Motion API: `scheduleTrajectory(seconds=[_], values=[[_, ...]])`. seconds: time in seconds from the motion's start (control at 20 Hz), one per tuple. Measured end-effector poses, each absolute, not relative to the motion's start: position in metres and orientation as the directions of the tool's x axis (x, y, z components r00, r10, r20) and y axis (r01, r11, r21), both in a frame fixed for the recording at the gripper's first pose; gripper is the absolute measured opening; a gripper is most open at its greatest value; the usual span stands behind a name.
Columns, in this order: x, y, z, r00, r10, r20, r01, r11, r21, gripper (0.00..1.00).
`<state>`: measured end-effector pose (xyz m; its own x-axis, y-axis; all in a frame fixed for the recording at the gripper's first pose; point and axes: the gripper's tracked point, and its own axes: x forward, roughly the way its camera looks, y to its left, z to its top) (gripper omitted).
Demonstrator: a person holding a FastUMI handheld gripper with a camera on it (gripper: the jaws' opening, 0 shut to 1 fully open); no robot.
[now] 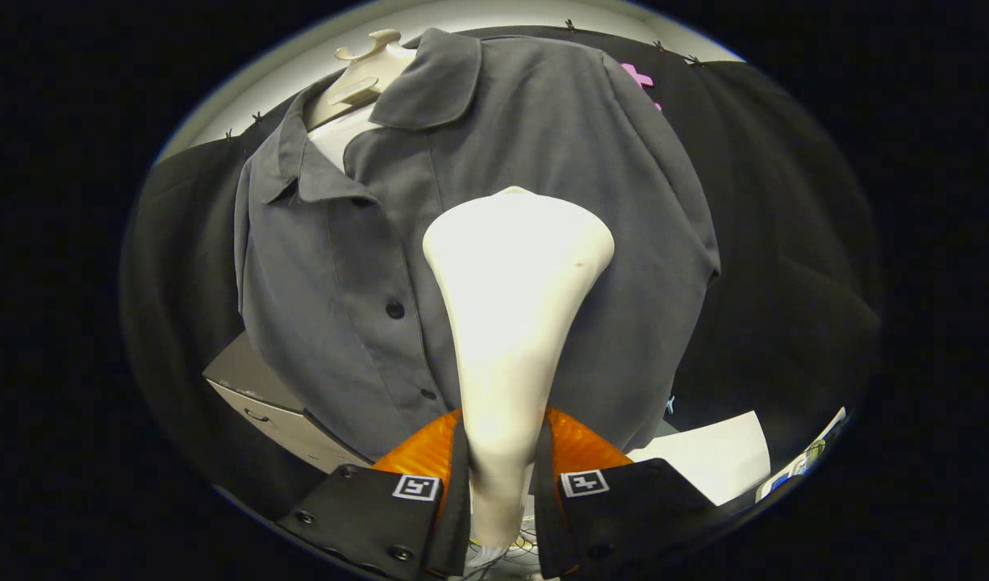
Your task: Iron the clothes twice with a garment steamer, once on the left side and once on the right side.
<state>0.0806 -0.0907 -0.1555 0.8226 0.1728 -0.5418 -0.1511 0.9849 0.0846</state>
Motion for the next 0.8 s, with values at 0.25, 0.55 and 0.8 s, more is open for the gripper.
scheduleTrajectory(seconds=[0.25, 0.55, 0.8], values=[[0.070, -0.092, -0.196, 0.788, 0.181, -0.588, -0.157, 0.983, 0.092, 0.41], [0.053, -0.098, -0.246, 0.751, 0.174, -0.637, -0.153, 0.984, 0.088, 0.41], [0.042, -0.111, -0.292, 0.717, 0.172, -0.676, -0.139, 0.985, 0.102, 0.41]])
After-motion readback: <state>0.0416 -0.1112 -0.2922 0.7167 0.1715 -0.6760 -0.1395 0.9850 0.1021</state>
